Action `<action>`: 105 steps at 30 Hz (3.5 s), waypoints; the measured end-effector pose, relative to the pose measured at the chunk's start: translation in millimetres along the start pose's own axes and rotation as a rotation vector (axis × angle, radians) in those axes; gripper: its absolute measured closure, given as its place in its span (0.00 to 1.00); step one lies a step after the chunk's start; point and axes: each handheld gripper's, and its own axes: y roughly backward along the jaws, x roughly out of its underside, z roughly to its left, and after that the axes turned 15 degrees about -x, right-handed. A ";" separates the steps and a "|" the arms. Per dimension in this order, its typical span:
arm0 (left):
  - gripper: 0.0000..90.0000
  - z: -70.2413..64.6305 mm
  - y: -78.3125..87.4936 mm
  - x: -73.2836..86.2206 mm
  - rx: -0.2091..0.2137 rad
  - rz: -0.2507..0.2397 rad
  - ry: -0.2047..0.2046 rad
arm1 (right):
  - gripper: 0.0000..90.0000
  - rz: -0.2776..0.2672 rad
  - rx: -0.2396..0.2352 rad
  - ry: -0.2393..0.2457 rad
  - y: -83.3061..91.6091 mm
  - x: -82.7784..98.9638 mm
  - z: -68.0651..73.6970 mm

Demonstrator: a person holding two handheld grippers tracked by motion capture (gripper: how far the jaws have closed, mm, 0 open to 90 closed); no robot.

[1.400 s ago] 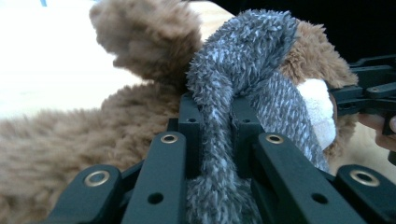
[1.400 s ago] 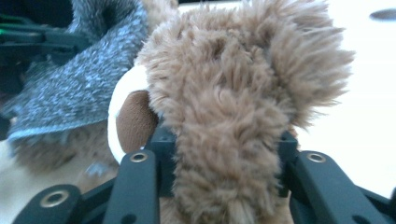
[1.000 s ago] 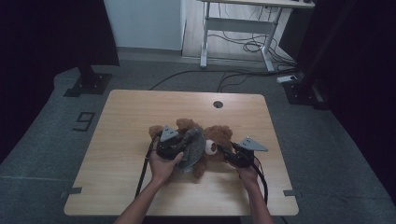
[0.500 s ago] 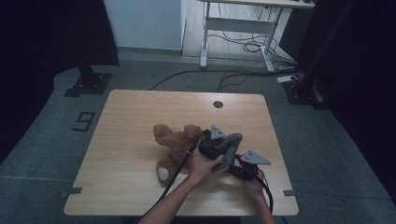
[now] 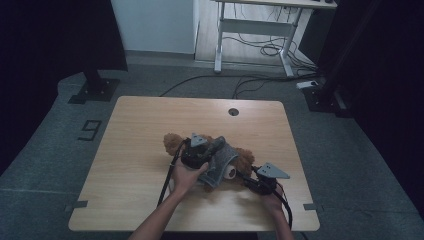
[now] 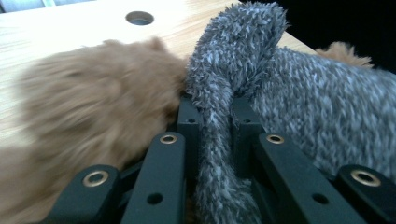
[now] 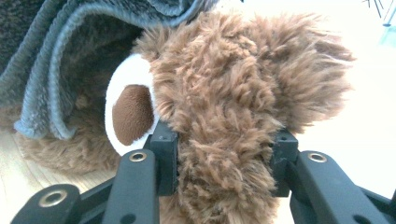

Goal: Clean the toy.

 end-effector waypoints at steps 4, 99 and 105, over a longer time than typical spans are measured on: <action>0.86 12.5 12.1 5.7 -0.032 -0.024 -0.020 | 0.63 -0.003 -0.005 -0.003 0.8 0.5 -0.1; 0.86 17.8 -10.1 -27.2 -0.048 0.054 -0.015 | 0.63 -0.017 -0.035 -0.046 4.9 3.6 -5.4; 0.86 8.2 -19.9 -30.0 -0.064 0.093 -0.079 | 0.63 -0.014 -0.033 -0.042 5.0 3.6 -5.3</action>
